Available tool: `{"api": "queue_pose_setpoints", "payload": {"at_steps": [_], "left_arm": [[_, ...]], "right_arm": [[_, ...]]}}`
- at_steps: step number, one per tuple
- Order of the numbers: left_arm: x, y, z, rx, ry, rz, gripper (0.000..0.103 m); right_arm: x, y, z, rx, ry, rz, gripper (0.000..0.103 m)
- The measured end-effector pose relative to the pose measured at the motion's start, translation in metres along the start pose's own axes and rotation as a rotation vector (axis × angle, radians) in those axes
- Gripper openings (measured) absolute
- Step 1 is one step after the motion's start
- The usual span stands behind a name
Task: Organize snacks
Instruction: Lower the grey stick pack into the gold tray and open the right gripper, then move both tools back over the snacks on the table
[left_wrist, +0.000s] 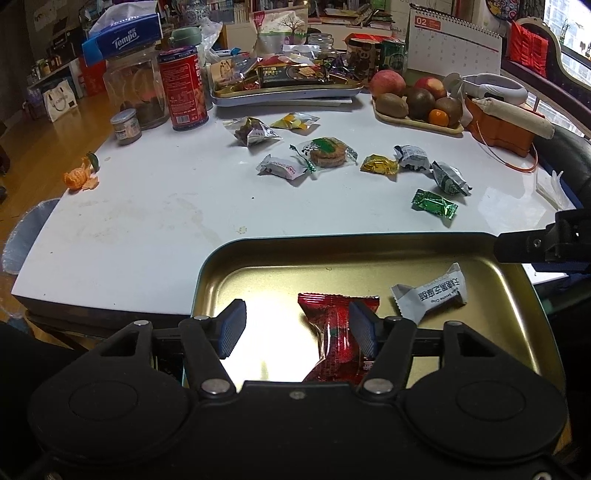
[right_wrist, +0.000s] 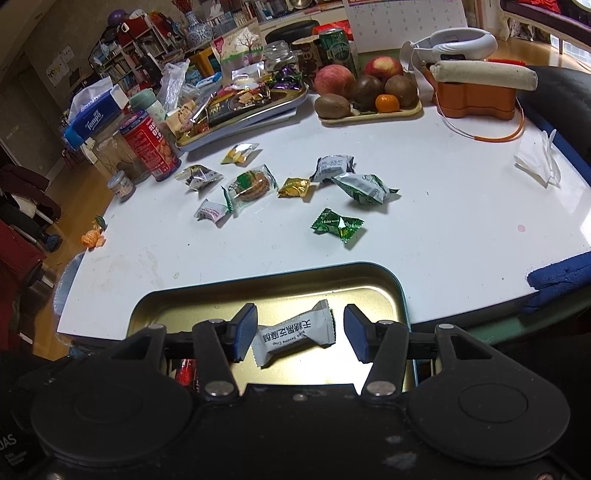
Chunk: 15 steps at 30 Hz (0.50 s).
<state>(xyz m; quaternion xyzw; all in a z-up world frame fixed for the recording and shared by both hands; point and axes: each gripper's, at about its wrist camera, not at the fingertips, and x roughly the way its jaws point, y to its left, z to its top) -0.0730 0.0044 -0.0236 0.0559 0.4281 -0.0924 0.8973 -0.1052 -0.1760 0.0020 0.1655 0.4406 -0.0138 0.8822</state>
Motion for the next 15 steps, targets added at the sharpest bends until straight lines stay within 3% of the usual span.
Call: {"api": "queue_pose_setpoints", "payload": {"at_steps": [3,9,15], "left_arm": [[0.0007,-0.0002,0.0002,0.001,-0.001,0.027,0.065],[0.0018,0.0,0.0012,-0.01,0.023,-0.006,0.065],[-0.0006,-0.004,0.0029,0.019,0.026,-0.035,0.065]], "right_arm": [[0.0021,0.0007,0.0002,0.002,0.014,-0.006,0.067],[0.0001,0.0069,0.0017,-0.031,-0.007,-0.036,0.081],[0.0034,0.0085,0.0062,-0.04,0.01,-0.06,0.082]]}}
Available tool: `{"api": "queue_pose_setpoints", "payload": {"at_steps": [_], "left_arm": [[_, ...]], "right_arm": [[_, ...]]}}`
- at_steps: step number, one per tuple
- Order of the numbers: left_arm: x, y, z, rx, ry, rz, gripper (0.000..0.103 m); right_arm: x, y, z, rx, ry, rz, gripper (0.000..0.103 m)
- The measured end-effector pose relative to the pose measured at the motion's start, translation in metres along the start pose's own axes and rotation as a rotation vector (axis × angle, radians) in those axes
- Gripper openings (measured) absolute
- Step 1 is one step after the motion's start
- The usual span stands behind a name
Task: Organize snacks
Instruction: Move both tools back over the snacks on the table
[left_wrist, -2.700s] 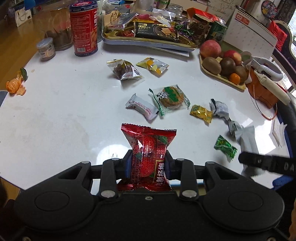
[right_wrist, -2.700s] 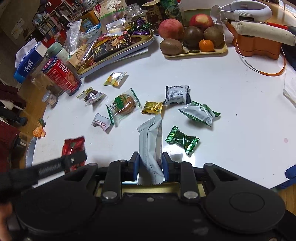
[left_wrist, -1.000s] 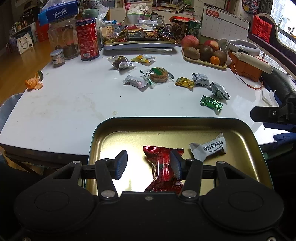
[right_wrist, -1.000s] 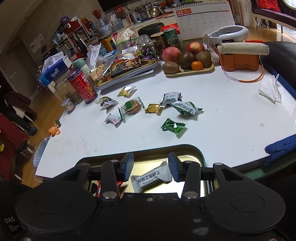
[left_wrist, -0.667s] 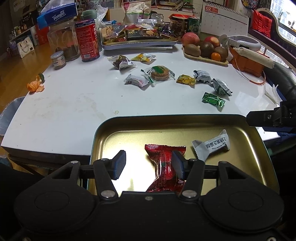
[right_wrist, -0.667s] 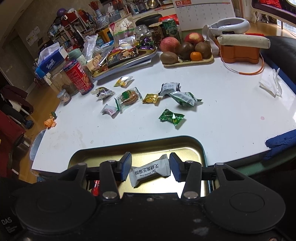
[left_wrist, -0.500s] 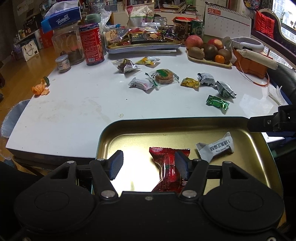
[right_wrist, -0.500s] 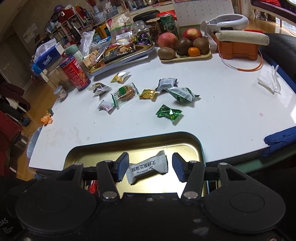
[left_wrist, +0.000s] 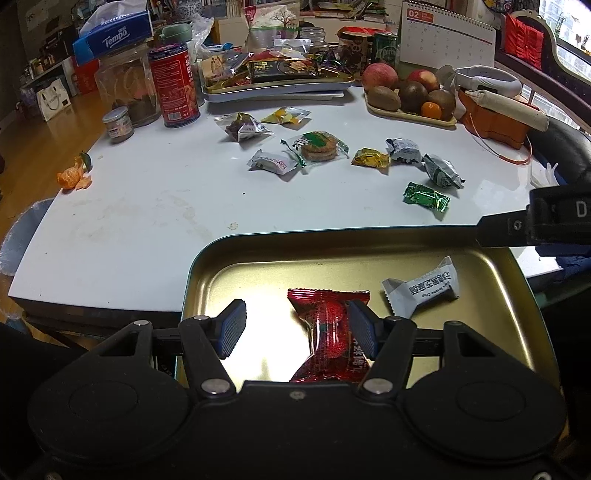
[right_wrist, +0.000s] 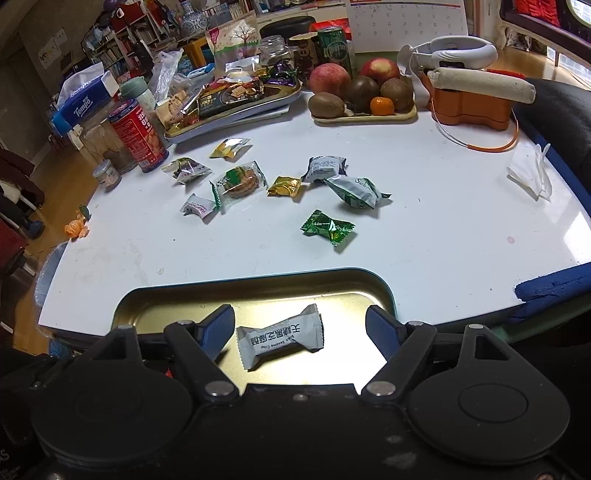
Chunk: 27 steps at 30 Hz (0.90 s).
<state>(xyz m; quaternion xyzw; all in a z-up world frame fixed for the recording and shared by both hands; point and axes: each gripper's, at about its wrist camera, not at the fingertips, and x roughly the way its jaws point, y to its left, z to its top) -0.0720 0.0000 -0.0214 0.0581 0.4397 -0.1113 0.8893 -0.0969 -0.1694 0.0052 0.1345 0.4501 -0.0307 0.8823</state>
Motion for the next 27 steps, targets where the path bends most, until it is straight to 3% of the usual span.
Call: {"api": "queue_pose_setpoints", "payload": {"at_steps": [8,13,19,27], "left_arm": [[-0.003,0.009,0.012,-0.047,0.002,0.026,0.065],[-0.004,0.021,0.036,-0.087,0.008,0.045,0.064],[0.0,0.029,0.091,-0.07,-0.027,0.046,0.064],[0.025,0.035,0.16,-0.019,-0.078,0.079,0.065]], "right_arm": [[0.003,0.006,0.0,-0.017,-0.025,-0.1,0.081],[-0.003,0.001,0.015,0.065,-0.081,-0.083,0.081],[0.004,0.001,0.065,0.076,-0.048,-0.015,0.08],[0.032,0.002,0.138,0.073,-0.048,-0.035,0.074]]}}
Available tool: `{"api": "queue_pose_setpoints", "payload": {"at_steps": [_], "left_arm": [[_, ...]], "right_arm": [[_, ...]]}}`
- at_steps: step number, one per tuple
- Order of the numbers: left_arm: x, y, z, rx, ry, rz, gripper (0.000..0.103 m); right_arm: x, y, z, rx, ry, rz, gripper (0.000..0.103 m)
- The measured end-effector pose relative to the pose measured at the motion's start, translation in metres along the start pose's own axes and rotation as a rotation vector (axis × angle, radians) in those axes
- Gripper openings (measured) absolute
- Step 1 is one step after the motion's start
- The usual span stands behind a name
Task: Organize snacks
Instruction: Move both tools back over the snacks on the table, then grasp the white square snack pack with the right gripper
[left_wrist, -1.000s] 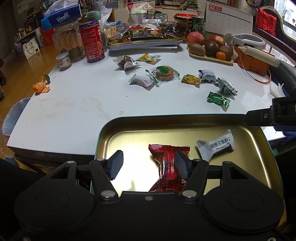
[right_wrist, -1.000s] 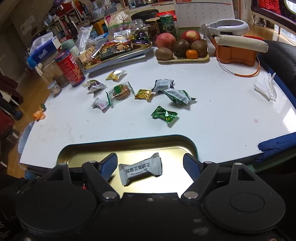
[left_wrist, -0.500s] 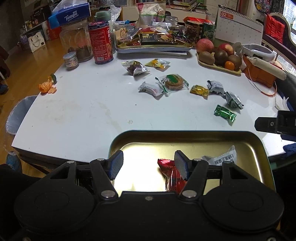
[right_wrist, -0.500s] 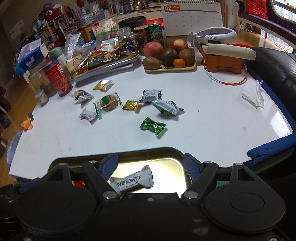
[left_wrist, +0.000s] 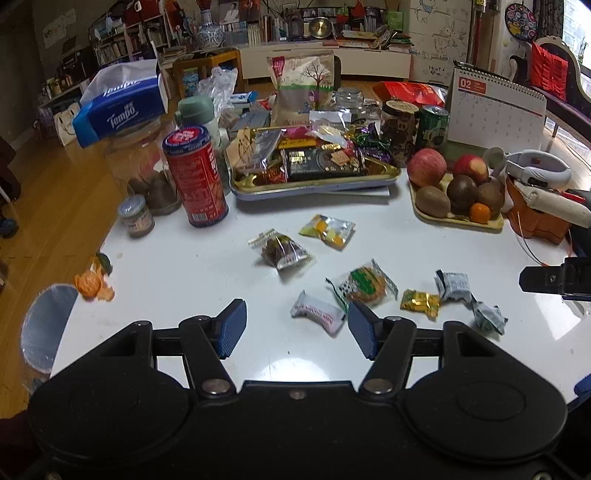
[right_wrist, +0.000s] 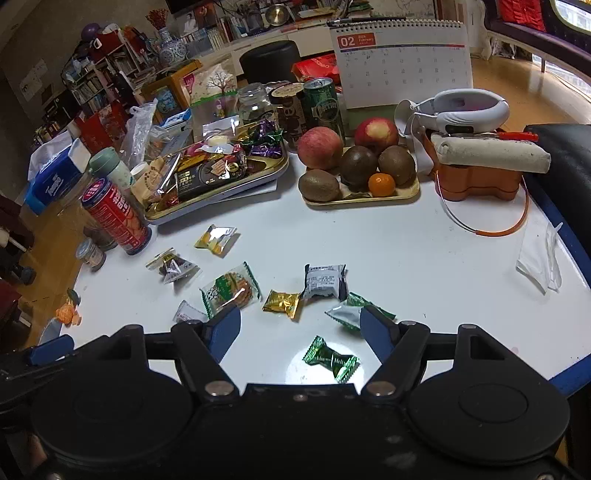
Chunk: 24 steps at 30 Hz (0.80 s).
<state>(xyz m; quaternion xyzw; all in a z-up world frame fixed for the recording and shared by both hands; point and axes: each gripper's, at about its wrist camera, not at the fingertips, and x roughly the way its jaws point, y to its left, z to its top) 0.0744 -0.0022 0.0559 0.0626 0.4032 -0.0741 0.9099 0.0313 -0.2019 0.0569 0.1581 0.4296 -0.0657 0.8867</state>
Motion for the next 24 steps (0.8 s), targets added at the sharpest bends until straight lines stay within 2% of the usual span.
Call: {"api": "queue_pose_setpoints", "payload": {"at_steps": [1,4,10,13,17,24], "left_arm": [[0.005,0.001,0.009,0.0,-0.008,0.007,0.065],[0.02,0.006,0.029,-0.019,-0.011,0.008,0.065],[0.058,0.016,0.058,-0.065,0.024,0.034,0.065],[0.076,0.023,0.057,-0.083,0.042,0.059,0.065],[0.096,0.034,0.054,-0.135,0.156,0.045,0.063],[0.097,0.039,0.057,-0.172,0.19,0.047,0.063]], "right_arm": [[0.005,-0.001,0.009,0.009,0.003,0.006,0.07],[0.018,-0.001,0.032,0.046,-0.001,-0.015,0.07],[0.049,0.001,0.063,0.105,0.034,0.004,0.07],[0.068,0.002,0.069,0.125,0.048,-0.04,0.07],[0.097,0.0,0.065,0.106,0.114,-0.084,0.07],[0.139,-0.001,0.062,0.114,0.243,-0.115,0.068]]}}
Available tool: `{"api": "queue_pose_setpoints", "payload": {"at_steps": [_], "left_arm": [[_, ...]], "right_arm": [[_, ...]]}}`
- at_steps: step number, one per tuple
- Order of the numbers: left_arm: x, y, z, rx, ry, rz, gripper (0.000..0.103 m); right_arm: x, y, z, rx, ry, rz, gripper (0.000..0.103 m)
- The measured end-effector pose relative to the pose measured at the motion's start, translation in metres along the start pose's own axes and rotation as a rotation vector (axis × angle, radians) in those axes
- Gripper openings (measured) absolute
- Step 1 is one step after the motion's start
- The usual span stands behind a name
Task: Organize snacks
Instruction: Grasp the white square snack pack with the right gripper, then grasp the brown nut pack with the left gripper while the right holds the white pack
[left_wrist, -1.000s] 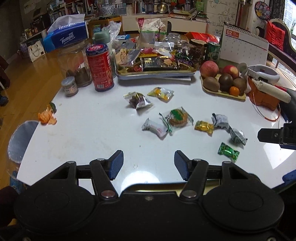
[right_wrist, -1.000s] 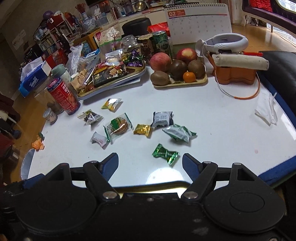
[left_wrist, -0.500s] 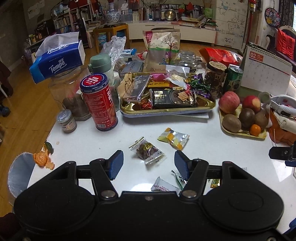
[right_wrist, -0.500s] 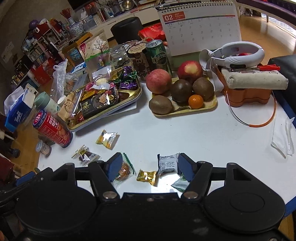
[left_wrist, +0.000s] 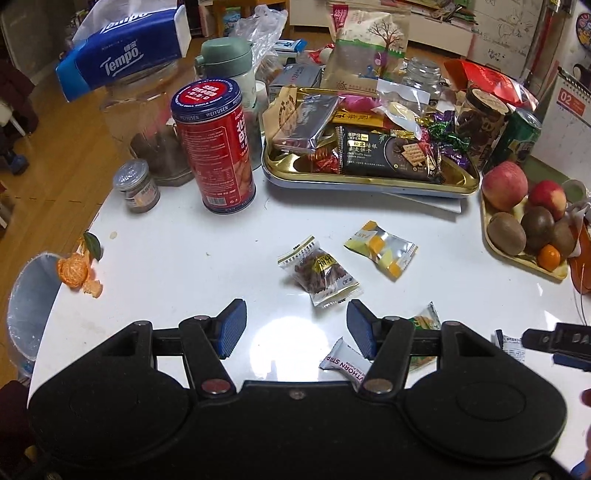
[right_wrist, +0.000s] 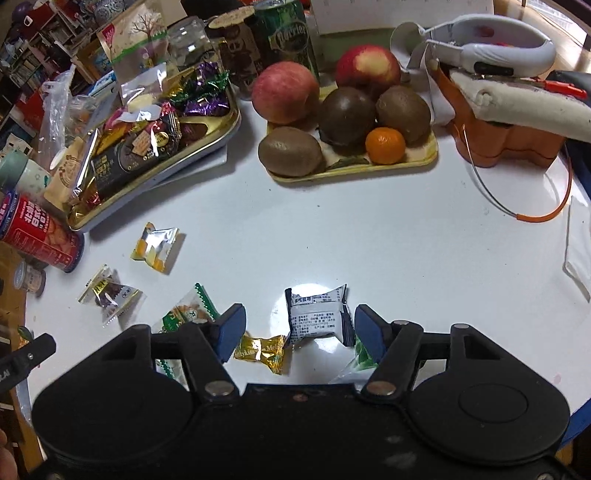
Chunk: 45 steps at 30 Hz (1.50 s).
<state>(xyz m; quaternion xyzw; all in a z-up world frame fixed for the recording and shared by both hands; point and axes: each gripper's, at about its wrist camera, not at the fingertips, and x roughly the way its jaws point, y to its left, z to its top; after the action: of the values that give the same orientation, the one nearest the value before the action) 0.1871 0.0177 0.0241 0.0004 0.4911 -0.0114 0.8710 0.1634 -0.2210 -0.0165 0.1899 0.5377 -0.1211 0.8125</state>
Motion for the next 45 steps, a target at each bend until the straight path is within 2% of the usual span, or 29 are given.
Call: {"api": "queue_pose_setpoints", "payload": {"at_steps": [3,8,13,20,28,39,43,45], "left_arm": [[0.002,0.002,0.002,-0.011,0.02,-0.029,0.064],[0.002,0.004,0.003,-0.042,0.024,-0.049,0.064],[0.0,0.003,0.001,-0.041,0.024,-0.055,0.064],[0.006,0.009,-0.001,-0.058,0.054,-0.067,0.064],[0.011,0.01,-0.005,-0.076,0.079,-0.059,0.064],[0.014,-0.004,-0.009,-0.06,0.097,-0.064,0.064],[0.017,-0.012,-0.01,-0.053,0.104,-0.076,0.064],[0.017,-0.016,-0.01,-0.039,0.099,-0.065,0.064]], "right_arm": [[0.014,0.002,0.0,-0.005,0.022,-0.033,0.062],[0.028,0.0,0.0,-0.008,0.019,-0.119,0.062],[0.045,-0.005,0.0,0.045,0.065,-0.116,0.062],[0.064,0.006,-0.001,0.06,0.085,-0.14,0.062],[0.074,0.025,-0.006,0.021,0.072,-0.225,0.059],[0.073,0.025,-0.006,-0.001,0.08,-0.218,0.065],[0.075,0.023,-0.003,0.011,0.092,-0.205,0.065],[0.074,0.02,-0.003,0.022,0.09,-0.2,0.059]]}}
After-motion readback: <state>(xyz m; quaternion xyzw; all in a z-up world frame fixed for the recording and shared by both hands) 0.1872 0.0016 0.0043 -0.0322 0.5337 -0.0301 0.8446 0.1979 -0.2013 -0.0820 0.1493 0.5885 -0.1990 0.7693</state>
